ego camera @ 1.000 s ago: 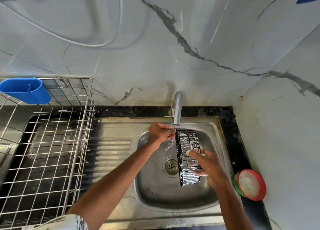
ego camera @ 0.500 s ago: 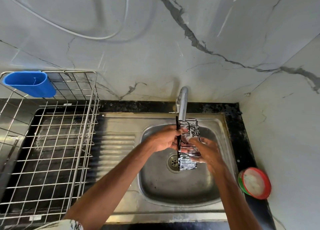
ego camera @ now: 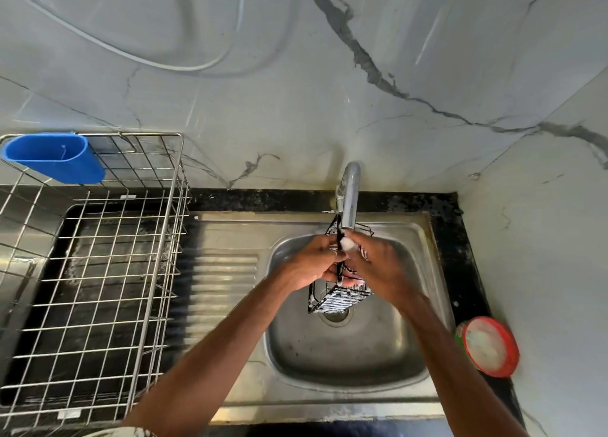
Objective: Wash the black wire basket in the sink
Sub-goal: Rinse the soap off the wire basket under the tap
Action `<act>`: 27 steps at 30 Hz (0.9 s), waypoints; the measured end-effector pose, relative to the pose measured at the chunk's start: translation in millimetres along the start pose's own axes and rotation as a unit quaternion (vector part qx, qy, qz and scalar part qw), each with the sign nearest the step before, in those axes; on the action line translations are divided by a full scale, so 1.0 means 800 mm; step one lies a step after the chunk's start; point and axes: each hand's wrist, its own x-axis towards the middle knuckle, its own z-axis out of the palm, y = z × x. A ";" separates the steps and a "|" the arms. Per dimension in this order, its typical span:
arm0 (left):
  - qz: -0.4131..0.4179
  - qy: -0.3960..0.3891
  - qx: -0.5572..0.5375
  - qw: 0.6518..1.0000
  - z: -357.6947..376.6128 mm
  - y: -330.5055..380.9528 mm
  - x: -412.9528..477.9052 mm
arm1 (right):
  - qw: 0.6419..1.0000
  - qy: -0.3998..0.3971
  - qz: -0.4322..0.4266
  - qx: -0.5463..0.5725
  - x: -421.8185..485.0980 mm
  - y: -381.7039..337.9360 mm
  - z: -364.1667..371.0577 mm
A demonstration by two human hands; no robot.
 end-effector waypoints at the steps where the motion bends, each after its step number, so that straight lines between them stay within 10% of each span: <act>1: 0.010 0.001 0.010 1.000 0.000 -0.002 -0.001 | 0.999 -0.038 -0.021 0.009 0.003 -0.003 0.008; 17: 0.001 -0.008 0.017 1.000 -0.008 -0.022 -0.009 | 0.975 -0.048 0.210 -0.053 0.092 0.018 0.048; 27: 0.040 0.068 0.062 0.995 -0.019 -0.024 -0.008 | 0.992 -0.120 0.033 0.007 0.020 -0.004 0.070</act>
